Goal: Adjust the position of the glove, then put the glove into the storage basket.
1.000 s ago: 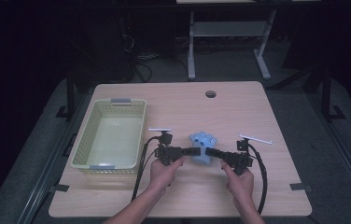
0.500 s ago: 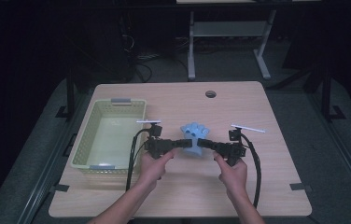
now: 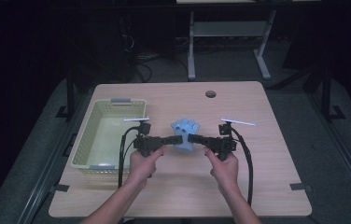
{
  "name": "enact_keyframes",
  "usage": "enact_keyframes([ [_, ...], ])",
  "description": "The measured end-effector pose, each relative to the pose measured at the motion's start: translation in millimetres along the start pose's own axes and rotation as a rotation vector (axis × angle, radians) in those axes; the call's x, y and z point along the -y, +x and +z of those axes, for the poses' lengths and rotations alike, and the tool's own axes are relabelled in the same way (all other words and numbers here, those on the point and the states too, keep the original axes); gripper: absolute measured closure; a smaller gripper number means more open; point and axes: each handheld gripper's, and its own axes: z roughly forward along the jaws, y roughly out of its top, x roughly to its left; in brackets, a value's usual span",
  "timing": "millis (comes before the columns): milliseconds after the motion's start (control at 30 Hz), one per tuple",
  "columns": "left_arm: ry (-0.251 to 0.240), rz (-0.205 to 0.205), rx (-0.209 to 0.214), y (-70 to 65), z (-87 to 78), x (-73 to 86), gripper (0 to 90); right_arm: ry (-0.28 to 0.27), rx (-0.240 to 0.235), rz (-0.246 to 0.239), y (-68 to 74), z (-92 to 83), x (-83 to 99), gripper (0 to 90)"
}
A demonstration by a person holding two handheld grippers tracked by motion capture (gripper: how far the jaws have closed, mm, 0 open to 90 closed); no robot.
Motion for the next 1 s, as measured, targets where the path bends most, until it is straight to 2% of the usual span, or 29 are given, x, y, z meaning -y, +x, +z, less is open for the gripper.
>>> enact_keyframes([
  [1000, -0.049, -0.010, -0.019, 14.9, -41.8, -9.3, 70.6, 0.056, -0.014, -0.029, 23.8, 40.7, -12.6, 81.0],
])
